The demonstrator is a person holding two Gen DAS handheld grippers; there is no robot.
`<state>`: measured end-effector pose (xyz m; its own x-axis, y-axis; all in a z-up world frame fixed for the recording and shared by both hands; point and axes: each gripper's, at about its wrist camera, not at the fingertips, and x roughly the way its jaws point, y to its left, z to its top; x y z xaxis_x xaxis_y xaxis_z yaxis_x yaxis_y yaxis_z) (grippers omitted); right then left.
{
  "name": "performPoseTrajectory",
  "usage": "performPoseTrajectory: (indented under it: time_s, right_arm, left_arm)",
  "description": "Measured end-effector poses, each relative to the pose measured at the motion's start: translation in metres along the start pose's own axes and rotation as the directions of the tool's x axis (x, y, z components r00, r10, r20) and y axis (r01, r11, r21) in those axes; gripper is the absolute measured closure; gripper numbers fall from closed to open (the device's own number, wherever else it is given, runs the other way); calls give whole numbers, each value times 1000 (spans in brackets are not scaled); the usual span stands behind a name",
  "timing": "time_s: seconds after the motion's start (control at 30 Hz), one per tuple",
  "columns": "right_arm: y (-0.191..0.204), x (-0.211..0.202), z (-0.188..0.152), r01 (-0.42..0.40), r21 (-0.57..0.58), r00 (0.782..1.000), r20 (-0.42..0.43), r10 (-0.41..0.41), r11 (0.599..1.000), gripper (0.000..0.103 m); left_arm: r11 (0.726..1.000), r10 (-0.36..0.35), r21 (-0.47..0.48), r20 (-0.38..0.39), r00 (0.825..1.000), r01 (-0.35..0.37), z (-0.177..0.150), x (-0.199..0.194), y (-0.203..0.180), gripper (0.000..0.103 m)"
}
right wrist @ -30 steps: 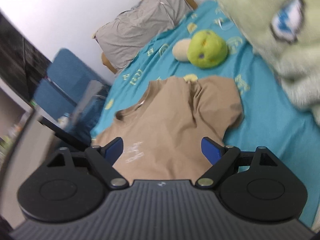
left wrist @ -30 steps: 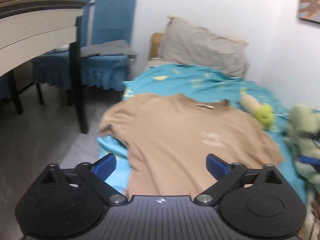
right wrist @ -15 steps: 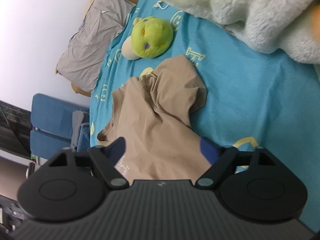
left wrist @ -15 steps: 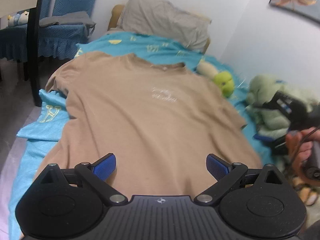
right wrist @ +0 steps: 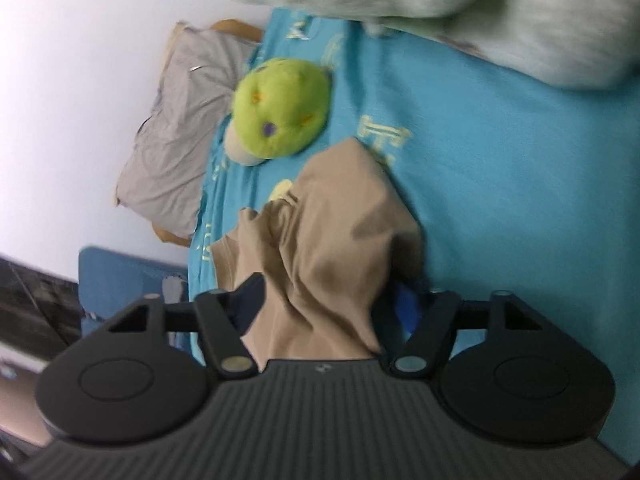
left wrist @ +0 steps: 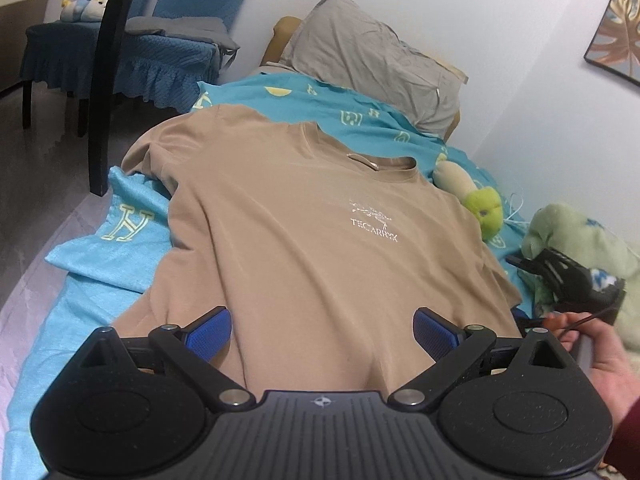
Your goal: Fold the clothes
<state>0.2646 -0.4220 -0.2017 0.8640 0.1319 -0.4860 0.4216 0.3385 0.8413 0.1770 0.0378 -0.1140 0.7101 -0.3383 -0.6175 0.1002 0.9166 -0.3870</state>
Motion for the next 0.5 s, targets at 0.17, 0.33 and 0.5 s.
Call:
performPoseTrajectory:
  time_s: [0.17, 0.33, 0.5]
  right_arm:
    - [16, 10, 7, 35, -127, 999, 41, -31, 991, 91]
    - [45, -33, 19, 29, -209, 961, 273, 29, 978, 93]
    - [30, -39, 25, 30, -153, 963, 268, 13, 988, 90]
  left_arm:
    - [1000, -9, 2, 12, 1000, 9, 0, 8, 4, 4]
    - [1000, -10, -9, 6, 1000, 10, -1, 13, 9, 4]
    - [1000, -7, -7, -1, 1000, 7, -2, 13, 9, 4]
